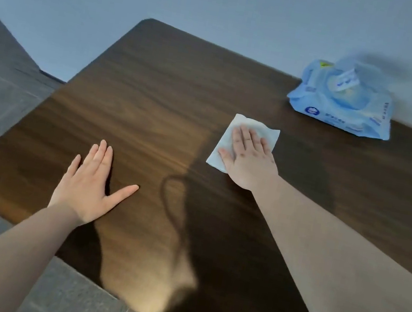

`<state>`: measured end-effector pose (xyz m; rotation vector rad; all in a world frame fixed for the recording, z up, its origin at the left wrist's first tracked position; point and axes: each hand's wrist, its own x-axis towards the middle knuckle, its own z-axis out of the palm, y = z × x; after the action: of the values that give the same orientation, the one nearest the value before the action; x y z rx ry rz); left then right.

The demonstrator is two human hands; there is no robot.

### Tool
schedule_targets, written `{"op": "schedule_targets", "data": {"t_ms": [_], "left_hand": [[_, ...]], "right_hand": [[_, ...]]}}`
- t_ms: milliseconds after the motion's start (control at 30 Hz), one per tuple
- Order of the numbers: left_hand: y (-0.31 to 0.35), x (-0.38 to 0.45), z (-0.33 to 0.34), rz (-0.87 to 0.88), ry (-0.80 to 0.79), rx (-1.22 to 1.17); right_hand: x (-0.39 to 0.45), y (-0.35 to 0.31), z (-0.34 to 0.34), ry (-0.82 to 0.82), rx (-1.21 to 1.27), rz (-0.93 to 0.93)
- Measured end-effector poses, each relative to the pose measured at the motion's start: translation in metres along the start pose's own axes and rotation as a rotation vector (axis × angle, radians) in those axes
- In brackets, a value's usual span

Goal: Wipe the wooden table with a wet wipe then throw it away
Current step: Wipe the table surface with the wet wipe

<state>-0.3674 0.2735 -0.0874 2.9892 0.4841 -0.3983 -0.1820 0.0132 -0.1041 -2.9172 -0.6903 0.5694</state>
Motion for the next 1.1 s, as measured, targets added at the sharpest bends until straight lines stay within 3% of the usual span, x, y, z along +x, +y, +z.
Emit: {"op": "schedule_targets", "data": {"t_ms": [300, 567, 833, 1100], "left_hand": [[-0.018, -0.002, 0.008, -0.067, 0.083, -0.017], [-0.023, 0.003, 0.011, -0.069, 0.083, -0.04], [-0.023, 0.005, 0.013, -0.084, 0.099, -0.046], [-0.024, 0.004, 0.014, -0.063, 0.088, -0.031]], "right_hand": [[0.084, -0.136, 0.002, 0.022, -0.057, -0.26], [0.126, -0.225, 0.002, 0.035, -0.115, -0.35], [0.11, -0.23, 0.01, 0.027, -0.096, -0.414], [0.062, -0.189, 0.021, 0.067, -0.063, -0.406]]}}
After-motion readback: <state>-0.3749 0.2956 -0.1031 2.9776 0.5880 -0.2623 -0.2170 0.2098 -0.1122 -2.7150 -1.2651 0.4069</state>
